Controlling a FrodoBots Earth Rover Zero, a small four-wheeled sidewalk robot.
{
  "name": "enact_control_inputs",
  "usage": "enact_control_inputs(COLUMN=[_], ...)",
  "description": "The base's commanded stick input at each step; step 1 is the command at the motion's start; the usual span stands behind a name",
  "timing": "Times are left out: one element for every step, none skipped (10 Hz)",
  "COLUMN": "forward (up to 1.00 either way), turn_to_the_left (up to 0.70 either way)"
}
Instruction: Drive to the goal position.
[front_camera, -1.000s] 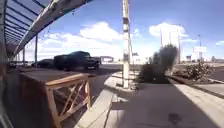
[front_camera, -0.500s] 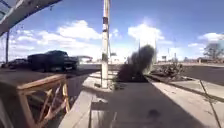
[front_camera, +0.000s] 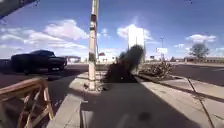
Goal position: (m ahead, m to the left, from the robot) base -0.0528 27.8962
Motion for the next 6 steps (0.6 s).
enact_control_inputs(forward=[0.7,0.7,0.7,0.7,0.7,0.7], turn_to_the_left=[0.0,0.0,0.0,0.05,0.12,0.19])
